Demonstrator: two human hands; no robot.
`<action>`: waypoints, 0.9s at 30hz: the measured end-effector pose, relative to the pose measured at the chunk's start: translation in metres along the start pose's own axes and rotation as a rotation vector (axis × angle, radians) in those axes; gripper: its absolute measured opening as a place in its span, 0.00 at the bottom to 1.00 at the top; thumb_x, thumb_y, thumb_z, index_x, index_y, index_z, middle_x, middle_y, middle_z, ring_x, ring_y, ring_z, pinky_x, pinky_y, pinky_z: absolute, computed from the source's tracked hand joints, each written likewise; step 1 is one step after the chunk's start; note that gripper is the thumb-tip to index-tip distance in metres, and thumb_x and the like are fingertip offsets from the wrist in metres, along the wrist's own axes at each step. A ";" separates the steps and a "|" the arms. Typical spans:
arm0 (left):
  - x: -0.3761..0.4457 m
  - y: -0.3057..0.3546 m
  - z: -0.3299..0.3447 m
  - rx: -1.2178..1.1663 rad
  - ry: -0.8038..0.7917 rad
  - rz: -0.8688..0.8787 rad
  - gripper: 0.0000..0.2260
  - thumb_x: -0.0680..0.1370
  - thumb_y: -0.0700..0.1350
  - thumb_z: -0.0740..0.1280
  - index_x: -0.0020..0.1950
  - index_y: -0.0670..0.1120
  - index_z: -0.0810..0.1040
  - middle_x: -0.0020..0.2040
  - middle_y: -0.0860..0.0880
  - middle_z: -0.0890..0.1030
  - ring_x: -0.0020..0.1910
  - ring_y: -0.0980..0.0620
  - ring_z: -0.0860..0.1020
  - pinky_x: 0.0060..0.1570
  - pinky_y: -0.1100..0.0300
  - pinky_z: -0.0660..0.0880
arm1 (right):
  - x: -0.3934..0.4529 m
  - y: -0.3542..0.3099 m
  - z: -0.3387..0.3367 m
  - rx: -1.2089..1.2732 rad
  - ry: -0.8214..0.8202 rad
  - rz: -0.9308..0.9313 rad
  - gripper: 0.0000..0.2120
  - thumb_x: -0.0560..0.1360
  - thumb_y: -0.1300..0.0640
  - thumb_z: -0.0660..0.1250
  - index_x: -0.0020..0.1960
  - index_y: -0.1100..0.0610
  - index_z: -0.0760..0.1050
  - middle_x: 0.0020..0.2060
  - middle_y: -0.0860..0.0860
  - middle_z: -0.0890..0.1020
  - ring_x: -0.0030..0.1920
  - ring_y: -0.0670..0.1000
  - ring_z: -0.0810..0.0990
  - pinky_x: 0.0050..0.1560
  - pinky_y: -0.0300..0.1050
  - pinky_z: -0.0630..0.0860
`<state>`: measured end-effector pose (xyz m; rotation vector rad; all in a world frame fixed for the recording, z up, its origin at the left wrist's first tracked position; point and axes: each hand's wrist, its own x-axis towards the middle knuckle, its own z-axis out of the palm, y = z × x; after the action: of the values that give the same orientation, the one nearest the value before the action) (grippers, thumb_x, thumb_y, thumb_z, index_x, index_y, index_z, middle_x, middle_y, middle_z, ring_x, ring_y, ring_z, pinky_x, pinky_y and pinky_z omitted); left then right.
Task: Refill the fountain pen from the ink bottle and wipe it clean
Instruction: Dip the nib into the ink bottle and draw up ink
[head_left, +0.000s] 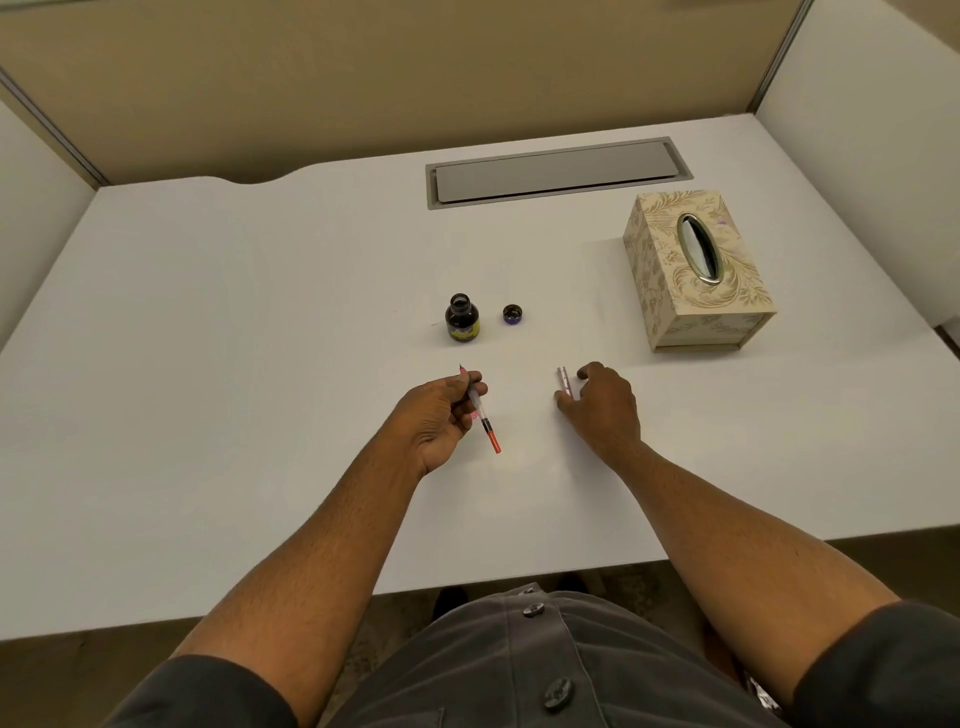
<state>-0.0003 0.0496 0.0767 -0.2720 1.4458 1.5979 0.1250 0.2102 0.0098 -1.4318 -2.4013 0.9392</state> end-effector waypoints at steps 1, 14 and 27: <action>0.000 0.000 0.000 -0.001 0.001 0.000 0.08 0.81 0.40 0.62 0.47 0.41 0.80 0.43 0.46 0.81 0.36 0.55 0.74 0.35 0.64 0.70 | 0.000 0.000 0.000 -0.001 0.000 0.002 0.20 0.72 0.52 0.70 0.60 0.59 0.75 0.51 0.55 0.81 0.54 0.56 0.78 0.49 0.44 0.69; 0.000 0.001 0.001 -0.012 0.001 0.008 0.08 0.81 0.40 0.61 0.48 0.41 0.80 0.43 0.45 0.81 0.38 0.54 0.76 0.36 0.64 0.70 | -0.001 -0.001 0.001 -0.001 0.003 -0.001 0.22 0.71 0.49 0.70 0.60 0.59 0.74 0.51 0.55 0.80 0.53 0.56 0.78 0.49 0.45 0.69; 0.001 0.001 0.001 0.004 -0.007 0.000 0.08 0.81 0.40 0.61 0.48 0.41 0.79 0.42 0.46 0.81 0.37 0.55 0.75 0.35 0.64 0.70 | -0.004 -0.006 0.000 -0.040 -0.007 0.008 0.26 0.70 0.46 0.71 0.62 0.59 0.72 0.55 0.55 0.78 0.55 0.56 0.77 0.50 0.47 0.70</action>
<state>-0.0016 0.0517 0.0770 -0.2634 1.4434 1.5943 0.1222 0.2048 0.0138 -1.4555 -2.4349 0.9039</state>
